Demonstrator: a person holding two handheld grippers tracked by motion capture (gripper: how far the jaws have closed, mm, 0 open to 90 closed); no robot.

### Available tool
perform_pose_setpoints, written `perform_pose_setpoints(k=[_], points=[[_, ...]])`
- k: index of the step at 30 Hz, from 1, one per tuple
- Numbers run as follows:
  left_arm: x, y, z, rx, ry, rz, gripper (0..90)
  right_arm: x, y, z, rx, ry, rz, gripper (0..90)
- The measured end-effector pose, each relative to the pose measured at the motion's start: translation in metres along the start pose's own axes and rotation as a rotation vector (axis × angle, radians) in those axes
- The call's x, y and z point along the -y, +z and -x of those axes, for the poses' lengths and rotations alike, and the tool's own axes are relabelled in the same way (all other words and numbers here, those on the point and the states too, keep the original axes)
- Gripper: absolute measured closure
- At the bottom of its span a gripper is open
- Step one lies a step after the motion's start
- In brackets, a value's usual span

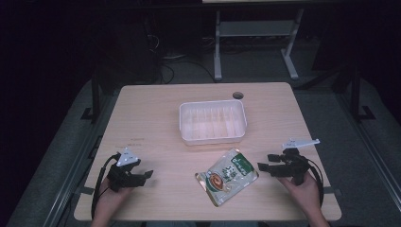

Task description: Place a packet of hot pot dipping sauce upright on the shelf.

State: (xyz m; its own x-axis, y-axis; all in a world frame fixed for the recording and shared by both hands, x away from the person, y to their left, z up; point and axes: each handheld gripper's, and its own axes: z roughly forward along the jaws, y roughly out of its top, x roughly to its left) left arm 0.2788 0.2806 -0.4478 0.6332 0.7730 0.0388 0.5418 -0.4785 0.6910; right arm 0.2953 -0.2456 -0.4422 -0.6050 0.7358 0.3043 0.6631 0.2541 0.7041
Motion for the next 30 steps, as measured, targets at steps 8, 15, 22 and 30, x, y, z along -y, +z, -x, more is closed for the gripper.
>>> perform_pose_setpoints(k=[8,15,22,30], points=[[-0.005,0.003,0.007,0.038,-0.003,0.002,32.9,-0.007,0.002,-0.001,-0.006,-0.011,-0.003,34.2],[-0.018,0.003,0.021,0.072,0.035,0.013,36.4,-0.021,0.005,-0.001,-0.024,-0.024,-0.026,33.8],[-0.045,0.013,0.050,0.131,0.098,0.000,43.6,-0.049,0.007,0.005,-0.063,-0.006,-0.023,33.4],[-0.075,0.023,0.085,0.180,0.171,0.011,47.9,-0.059,0.021,0.004,-0.096,-0.005,-0.064,33.6]])
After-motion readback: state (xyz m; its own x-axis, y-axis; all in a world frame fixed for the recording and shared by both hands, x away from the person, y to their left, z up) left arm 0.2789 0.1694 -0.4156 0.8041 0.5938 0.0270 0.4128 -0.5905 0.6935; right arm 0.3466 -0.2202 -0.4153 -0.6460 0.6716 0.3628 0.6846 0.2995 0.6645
